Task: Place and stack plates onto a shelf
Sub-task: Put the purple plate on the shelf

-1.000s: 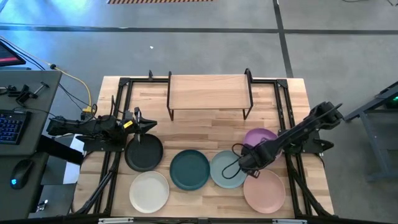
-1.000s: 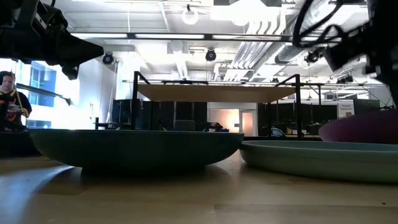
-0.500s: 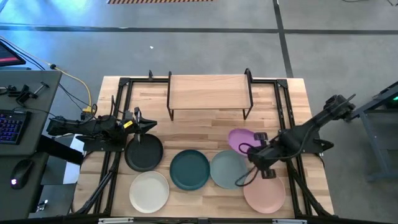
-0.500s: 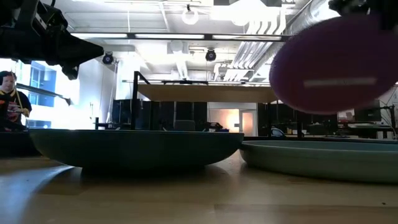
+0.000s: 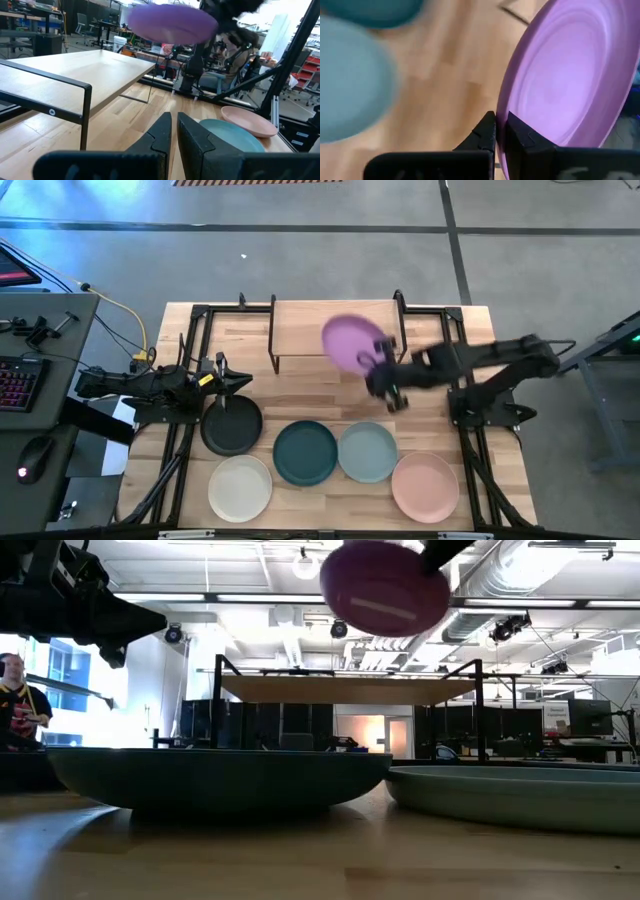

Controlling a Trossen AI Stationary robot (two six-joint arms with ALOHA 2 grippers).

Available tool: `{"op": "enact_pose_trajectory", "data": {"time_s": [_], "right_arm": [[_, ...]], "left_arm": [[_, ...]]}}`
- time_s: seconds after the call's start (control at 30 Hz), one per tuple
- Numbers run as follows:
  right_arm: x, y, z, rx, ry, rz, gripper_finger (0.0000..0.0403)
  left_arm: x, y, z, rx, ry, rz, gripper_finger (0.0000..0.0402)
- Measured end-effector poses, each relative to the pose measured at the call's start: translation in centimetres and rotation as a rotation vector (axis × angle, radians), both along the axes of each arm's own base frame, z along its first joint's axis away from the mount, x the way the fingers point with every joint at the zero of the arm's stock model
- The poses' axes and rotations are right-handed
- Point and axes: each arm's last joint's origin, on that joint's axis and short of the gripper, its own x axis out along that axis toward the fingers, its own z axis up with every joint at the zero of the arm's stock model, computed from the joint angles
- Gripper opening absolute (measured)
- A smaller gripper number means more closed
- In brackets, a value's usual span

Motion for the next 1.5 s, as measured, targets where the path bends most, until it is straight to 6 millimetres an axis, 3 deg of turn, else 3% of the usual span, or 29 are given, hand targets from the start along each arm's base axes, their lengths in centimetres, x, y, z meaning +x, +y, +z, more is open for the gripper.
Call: {"op": "enact_pose_trajectory", "data": {"time_s": [0.13,0.23,0.53,0.93,1.5], "right_arm": [[1.0,-5.5,-1.2,-0.008,0.041,-0.185,0.0000],[1.7,-7.3,-2.2,-0.011,0.115,-0.237,0.0000],[4.5,-8.2,-5.0,-0.049,0.207,-0.235,0.0000],[3.6,-11.3,-5.5,0.083,0.197,-0.472,0.0000],[3.6,-10.7,-5.6,0.159,0.201,-0.464,0.0000]], "left_arm": [[0.0,0.0,0.0,0.000,0.000,0.000,0.0021],[0.0,0.0,0.0,0.000,0.000,0.000,0.0021],[0.0,0.0,0.0,0.000,0.000,0.000,0.0021],[0.0,0.0,0.0,0.000,0.000,0.001,0.0021],[0.0,0.0,0.0,0.000,0.000,0.000,0.0021]]}}
